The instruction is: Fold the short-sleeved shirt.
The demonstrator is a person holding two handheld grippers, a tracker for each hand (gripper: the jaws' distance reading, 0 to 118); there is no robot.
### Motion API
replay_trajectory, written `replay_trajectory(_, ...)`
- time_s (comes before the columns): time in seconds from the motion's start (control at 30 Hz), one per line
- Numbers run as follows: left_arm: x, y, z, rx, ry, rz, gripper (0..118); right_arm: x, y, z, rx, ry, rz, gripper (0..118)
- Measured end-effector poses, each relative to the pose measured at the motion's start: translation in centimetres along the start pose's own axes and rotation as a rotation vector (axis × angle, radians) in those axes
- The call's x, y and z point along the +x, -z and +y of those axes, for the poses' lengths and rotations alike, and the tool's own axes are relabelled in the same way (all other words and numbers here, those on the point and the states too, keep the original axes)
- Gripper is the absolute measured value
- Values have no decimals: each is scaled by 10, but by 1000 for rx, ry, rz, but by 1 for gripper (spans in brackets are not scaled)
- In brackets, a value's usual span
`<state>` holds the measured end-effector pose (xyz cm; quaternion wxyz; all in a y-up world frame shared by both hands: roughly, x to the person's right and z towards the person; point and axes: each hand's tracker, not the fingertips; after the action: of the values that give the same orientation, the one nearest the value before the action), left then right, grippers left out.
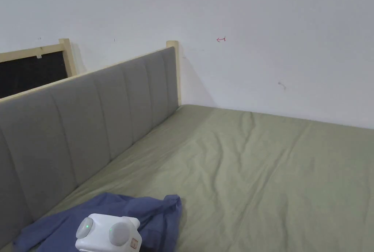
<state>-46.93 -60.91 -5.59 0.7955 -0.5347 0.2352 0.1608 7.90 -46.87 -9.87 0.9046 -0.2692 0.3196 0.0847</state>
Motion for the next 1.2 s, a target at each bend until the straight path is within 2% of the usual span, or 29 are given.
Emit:
replay_trajectory(0.07, 14, -19, -9, 25, -17, 6, 118, -2, 2, 0, -9, 5, 5, 0)
replay_trajectory(0.2, 8, -10, -7, 71, -40, 16, 118, -5, 4, -2, -30, 32, 21, 0)
replay_trajectory(0.23, 8, -12, -8, 79, -41, 18, 111, -5, 4, -2, -35, 37, 25, 0)
replay_trajectory(0.27, 9, -17, -9, 86, -36, 25, 98, -5, 4, -2, -41, 41, 31, 0)
replay_trajectory(0.3, 7, -24, -15, 117, -38, 47, 73, -5, 2, -2, -44, 45, 32, 0)
replay_trajectory(0.33, 5, -31, -19, 174, -70, 53, 26, -4, 0, -2, -44, 47, 34, 0)
replay_trajectory(0.37, 2, -40, -23, 234, -102, 58, 11, -4, -3, -2, -44, 48, 37, 0)
replay_trajectory(0.47, -13, -56, -33, 265, -176, 33, 11, -1, -11, -1, -39, 37, 36, 0)
replay_trajectory(0.53, -25, -65, -28, 225, -146, 9, 11, 1, -17, 1, -33, 31, 30, 0)
replay_trajectory(0.57, -27, -79, -25, 236, -98, 57, 11, 3, -21, 2, -28, 30, 30, 0)
replay_trajectory(0.63, -27, -114, -19, 332, -28, 111, 10, 6, -29, 5, -13, 31, 30, 0)
replay_trajectory(0.87, 23, -286, -6, 703, 51, 37, 10, 22, -62, 11, 81, 78, 0, 0)
replay_trajectory(1.07, 117, -407, -3, 926, 156, -195, 10, 44, -103, 15, 181, 115, -42, 0)
replay_trajectory(1.2, 189, -461, 4, 1018, 248, -367, 10, 66, -129, 16, 216, 110, -88, 0)
